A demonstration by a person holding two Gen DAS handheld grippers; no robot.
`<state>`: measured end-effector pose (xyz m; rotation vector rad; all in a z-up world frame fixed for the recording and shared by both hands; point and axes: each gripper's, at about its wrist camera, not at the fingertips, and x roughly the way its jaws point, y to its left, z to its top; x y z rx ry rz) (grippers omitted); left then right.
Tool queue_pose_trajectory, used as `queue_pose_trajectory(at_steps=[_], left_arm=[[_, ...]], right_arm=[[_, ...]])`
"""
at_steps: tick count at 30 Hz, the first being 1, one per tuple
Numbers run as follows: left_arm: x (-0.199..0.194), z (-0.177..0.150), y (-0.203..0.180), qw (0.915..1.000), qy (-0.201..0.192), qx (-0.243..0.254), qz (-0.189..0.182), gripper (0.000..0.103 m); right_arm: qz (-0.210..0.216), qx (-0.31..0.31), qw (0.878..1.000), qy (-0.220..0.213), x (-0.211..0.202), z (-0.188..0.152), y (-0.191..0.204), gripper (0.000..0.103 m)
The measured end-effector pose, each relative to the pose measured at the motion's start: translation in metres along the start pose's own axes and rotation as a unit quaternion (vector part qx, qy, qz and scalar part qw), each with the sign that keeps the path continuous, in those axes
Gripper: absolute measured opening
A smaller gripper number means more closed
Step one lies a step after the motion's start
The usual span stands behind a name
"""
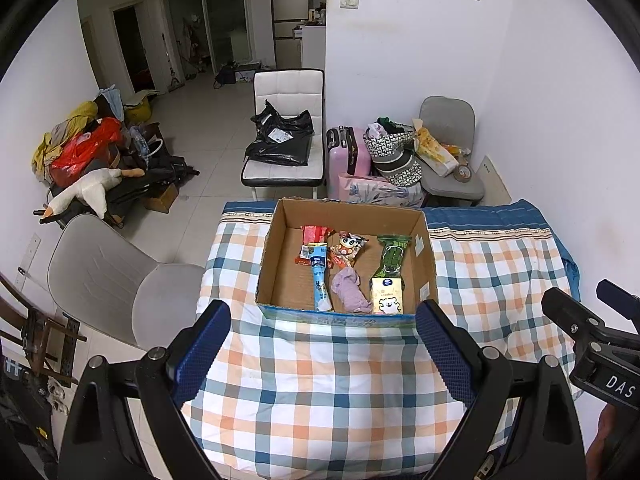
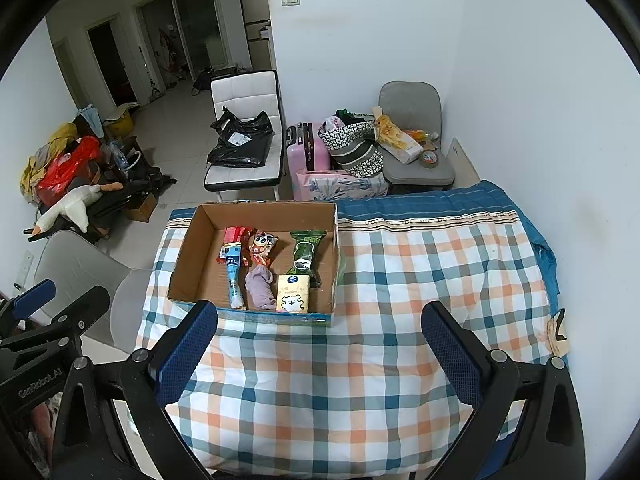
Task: Organize soft objects
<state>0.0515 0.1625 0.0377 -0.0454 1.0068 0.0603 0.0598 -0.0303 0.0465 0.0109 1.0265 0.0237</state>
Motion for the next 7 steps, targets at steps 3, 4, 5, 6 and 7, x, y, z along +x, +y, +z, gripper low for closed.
queue_pose_trajectory(at_steps=[3, 4, 5, 6, 7], left_arm=[[0.0007, 0.0008, 0.0006, 1.0000, -0.001, 0.001, 0.001, 0.095], [-0.0010, 0.0005, 0.0001, 1.0000, -0.001, 0.000, 0.000, 0.095], [-0.0011, 0.0005, 0.0003, 1.0000, -0.002, 0.000, 0.000, 0.095], [0.0001, 0.0016, 0.0006, 1.0000, -0.002, 0.000, 0.001, 0.095], [-0.0013, 0.0017, -0.0004, 1.0000, -0.002, 0.000, 0.001, 0.095]], right_arm=[[0.000, 0.000, 1.000, 0.000, -0.0001, -0.0003, -0.0002, 0.103], [-0.001, 0.000, 1.000, 0.000, 0.0008, -0.0003, -0.0001, 0.103], [-0.001, 0.000, 1.000, 0.000, 0.0008, -0.0004, -0.0001, 0.103], [-0.001, 0.000, 1.000, 0.000, 0.0002, -0.0006, 0.0000, 0.103], [-0.001, 0.001, 1.000, 0.000, 0.0008, -0.0005, -0.0001, 0.103]])
